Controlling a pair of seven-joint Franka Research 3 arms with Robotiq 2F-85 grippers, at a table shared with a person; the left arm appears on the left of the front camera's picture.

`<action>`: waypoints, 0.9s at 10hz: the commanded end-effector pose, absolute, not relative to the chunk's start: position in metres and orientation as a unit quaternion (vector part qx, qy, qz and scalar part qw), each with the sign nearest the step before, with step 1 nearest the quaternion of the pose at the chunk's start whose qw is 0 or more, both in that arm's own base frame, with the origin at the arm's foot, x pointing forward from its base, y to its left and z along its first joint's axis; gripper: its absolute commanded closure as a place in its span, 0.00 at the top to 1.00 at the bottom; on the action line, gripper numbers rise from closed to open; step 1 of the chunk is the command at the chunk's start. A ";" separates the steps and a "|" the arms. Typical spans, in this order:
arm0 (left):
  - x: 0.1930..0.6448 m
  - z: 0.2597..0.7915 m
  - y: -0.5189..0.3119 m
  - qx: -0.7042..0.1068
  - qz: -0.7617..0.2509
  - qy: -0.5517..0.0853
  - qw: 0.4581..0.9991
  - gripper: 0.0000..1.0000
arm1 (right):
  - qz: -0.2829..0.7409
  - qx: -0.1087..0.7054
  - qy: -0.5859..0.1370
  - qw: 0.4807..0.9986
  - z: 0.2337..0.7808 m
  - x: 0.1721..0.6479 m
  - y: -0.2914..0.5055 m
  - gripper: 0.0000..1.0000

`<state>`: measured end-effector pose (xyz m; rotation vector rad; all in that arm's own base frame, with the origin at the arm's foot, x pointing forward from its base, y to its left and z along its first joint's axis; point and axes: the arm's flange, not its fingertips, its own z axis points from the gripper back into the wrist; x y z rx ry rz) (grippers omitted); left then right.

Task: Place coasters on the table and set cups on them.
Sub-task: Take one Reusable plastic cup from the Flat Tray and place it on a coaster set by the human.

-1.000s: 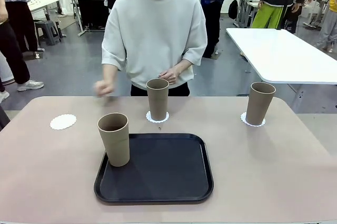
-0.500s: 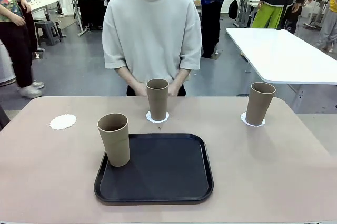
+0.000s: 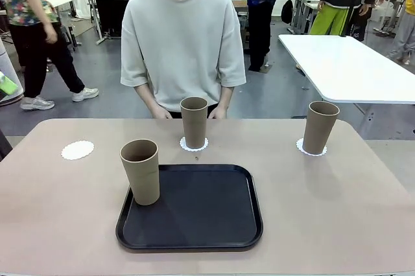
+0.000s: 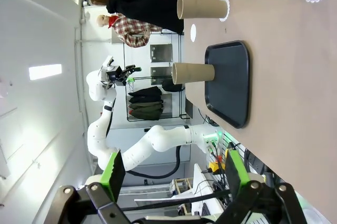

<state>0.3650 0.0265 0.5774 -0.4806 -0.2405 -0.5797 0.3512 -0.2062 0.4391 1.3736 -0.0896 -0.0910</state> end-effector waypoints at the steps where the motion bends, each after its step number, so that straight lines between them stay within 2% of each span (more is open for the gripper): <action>1: 0.367 0.554 -0.004 -0.145 -0.345 -0.149 0.915 1.00 | -0.037 0.638 -0.044 0.768 0.437 0.350 -0.207 1.00; 2: 0.367 0.542 -0.024 -0.103 -0.376 -0.160 0.907 1.00 | -0.037 0.638 -0.044 0.768 0.437 0.350 -0.207 1.00; 5: 0.370 0.494 -0.066 -0.038 -0.454 -0.138 0.879 1.00 | -0.037 0.638 -0.044 0.768 0.437 0.350 -0.207 1.00; 7: 0.367 0.475 -0.075 -0.042 -0.477 -0.166 0.862 1.00 | -0.037 0.638 -0.044 0.768 0.437 0.350 -0.207 1.00; 8: 0.363 0.478 -0.071 -0.077 -0.473 -0.194 0.856 1.00 | -0.037 0.638 -0.044 0.768 0.437 0.350 -0.207 1.00; 9: 0.367 0.481 -0.083 -0.040 -0.465 -0.142 0.873 1.00 | -0.037 0.638 -0.044 0.768 0.437 0.350 -0.207 1.00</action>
